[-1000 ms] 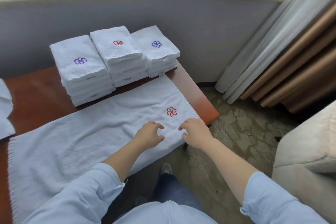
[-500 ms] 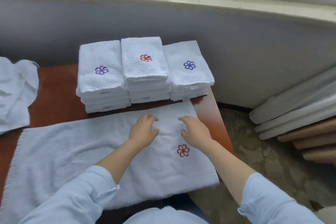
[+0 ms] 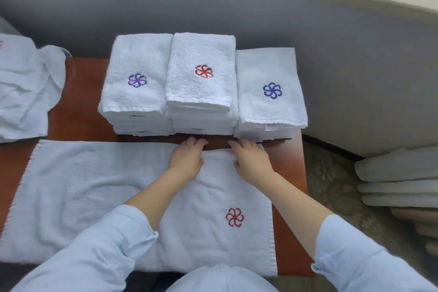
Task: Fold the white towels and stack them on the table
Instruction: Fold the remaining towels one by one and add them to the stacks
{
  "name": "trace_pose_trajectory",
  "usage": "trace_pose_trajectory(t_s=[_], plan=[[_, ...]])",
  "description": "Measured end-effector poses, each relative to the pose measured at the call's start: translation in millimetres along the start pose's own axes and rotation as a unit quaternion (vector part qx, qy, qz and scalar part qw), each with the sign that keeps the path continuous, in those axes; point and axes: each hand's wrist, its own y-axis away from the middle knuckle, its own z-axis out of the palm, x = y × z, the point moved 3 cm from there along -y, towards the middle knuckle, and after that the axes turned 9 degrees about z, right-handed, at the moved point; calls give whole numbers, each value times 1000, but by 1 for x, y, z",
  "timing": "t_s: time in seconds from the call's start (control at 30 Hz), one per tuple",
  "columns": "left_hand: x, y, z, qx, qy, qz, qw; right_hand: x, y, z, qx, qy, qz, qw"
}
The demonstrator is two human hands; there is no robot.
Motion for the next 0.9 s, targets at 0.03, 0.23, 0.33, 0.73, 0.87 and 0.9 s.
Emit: trace_pose_trajectory(t_s=[0.03, 0.23, 0.33, 0.73, 0.87, 0.9], plan=[[1, -2, -3, -6, -17, -5, 1000, -2, -3, -1, -6, 23, -5, 1000], [7, -2, -8, -10, -141, 2, 990, -9, -1, -7, -65, 75, -39, 994], [8, 3, -5, 16, -112, 22, 993, -5, 3, -14, -97, -7, -31, 995], [11, 6, -53, 198, 21, 24, 980, 14, -1, -70, 135, -93, -20, 986], [16, 16, -62, 257, 38, 54, 964, 17, 4, -78, 186, -93, -29, 978], [17, 18, -64, 264, 41, 58, 962, 18, 5, -79, 189, -94, -37, 977]])
